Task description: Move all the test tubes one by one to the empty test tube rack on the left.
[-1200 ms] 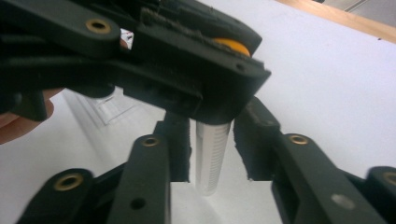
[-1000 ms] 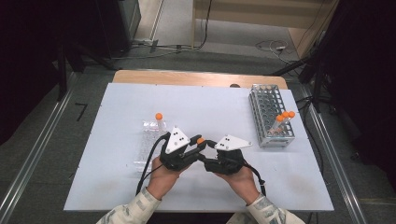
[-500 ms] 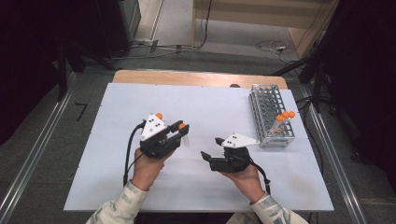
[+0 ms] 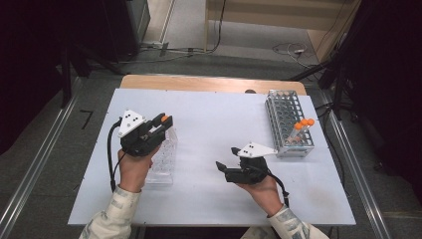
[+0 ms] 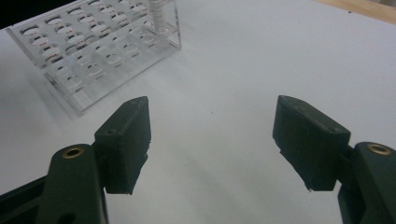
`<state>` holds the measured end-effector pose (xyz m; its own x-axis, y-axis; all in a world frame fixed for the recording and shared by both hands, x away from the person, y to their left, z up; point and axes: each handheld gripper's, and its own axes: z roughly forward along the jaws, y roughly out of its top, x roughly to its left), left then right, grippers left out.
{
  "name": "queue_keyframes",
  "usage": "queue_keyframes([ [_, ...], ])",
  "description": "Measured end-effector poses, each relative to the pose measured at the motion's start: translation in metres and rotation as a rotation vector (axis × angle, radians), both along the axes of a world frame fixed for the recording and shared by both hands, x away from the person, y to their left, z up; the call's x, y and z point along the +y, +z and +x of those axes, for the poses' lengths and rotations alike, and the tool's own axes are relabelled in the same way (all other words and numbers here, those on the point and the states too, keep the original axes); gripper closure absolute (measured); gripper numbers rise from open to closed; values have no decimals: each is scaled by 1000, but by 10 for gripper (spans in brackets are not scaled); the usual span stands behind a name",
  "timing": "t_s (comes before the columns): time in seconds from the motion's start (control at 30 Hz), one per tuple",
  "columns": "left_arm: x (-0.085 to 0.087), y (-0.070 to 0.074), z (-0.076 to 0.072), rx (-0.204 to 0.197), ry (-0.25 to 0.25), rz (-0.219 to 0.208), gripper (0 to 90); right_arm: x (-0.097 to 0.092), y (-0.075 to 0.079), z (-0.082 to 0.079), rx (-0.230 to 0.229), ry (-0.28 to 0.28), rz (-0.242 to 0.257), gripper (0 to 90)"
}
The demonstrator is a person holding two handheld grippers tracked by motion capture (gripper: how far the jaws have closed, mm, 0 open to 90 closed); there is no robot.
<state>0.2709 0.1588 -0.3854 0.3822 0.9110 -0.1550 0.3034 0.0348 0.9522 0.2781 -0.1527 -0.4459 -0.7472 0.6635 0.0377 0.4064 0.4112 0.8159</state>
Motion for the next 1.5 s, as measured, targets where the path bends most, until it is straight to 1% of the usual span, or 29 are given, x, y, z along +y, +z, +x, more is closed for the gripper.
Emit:
queue_keyframes([
  [0.1,2,-1,2,3,13,7,701,0,0,0,-1,-1,0,268],
  [0.17,3,-2,2,3,26,21,701,0,0,0,0,-2,1,268],
  [0.3,3,-4,4,7,41,36,701,-1,0,0,-4,-3,0,268],
  [0.47,3,-7,6,8,56,51,700,-1,0,0,-4,-6,2,270],
  [0.57,1,-10,7,10,67,69,701,-1,0,-1,-6,-4,-2,270],
  [0.7,-2,-13,8,19,68,98,700,-1,-1,-1,-5,-4,-2,270],
  [0.9,-5,-22,11,42,73,113,700,0,-1,-2,-9,-3,-8,271],
  [1.1,-11,-29,13,56,72,146,699,-1,-1,-2,-10,-2,-10,271],
  [1.2,-12,-32,14,63,76,154,698,-1,-1,-2,-12,-2,-11,272],
  [1.3,-13,-34,14,67,85,151,698,0,-1,-2,-12,-1,-13,272],
  [1.5,-13,-36,14,72,85,153,691,-1,-1,-2,-9,-3,-12,272],
])
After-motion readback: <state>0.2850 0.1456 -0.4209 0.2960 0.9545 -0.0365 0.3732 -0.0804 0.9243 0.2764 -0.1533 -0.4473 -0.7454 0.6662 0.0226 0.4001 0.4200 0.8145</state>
